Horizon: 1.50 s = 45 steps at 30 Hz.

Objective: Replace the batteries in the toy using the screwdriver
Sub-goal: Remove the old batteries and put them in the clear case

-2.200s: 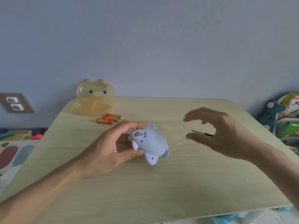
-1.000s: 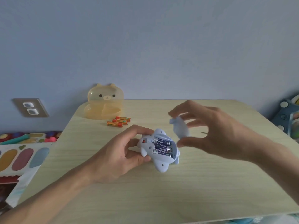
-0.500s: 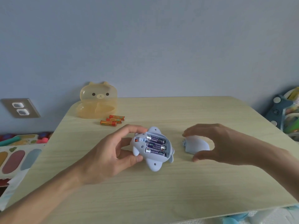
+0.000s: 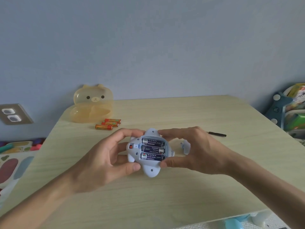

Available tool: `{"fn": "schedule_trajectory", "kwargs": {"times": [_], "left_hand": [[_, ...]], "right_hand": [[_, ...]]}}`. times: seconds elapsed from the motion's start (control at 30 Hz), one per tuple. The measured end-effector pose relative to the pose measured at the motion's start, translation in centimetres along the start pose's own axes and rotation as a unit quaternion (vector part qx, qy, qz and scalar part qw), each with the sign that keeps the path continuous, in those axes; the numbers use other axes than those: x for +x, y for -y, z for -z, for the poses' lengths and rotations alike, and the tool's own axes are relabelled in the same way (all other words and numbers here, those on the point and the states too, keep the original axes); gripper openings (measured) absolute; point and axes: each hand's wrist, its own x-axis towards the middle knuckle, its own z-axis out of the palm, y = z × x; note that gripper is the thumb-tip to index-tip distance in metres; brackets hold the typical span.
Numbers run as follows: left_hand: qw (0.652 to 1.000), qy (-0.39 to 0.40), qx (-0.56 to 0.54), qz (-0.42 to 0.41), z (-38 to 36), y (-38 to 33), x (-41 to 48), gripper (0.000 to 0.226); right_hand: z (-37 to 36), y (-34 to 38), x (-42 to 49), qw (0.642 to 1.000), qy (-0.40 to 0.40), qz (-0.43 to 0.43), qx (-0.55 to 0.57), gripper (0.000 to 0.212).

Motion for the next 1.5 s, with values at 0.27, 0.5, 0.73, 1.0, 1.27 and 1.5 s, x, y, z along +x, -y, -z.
{"fn": "schedule_trajectory", "kwargs": {"times": [0.27,0.5,0.73,1.0,1.27,1.5], "left_hand": [[0.969,-0.060,0.238,-0.012,0.3,-1.0,0.4,0.063],[0.885,0.023,0.457,-0.079,-0.2,-3.3,1.4,0.068],[0.844,0.059,0.525,-0.086,-1.5,-3.9,2.5,0.046],[0.850,0.054,0.510,-0.120,-1.7,-3.7,3.5,0.042],[0.875,0.033,0.453,-0.169,-1.2,-3.2,3.7,0.056],[0.911,-0.050,0.361,-0.192,-0.5,-2.6,4.0,0.022]], "right_hand": [[-0.8,-0.2,-0.5,0.999,-0.029,0.006,0.027,0.075],[-0.8,-0.2,0.0,0.994,-0.030,-0.006,0.105,0.061],[-1.2,0.4,0.2,0.992,-0.032,-0.026,0.116,0.042],[-1.1,1.3,-0.2,0.992,-0.026,-0.039,0.115,0.025],[-1.0,1.9,-0.2,0.987,-0.029,-0.070,0.138,0.029],[-1.0,2.8,-0.3,0.982,-0.039,-0.104,0.152,0.034]]}}
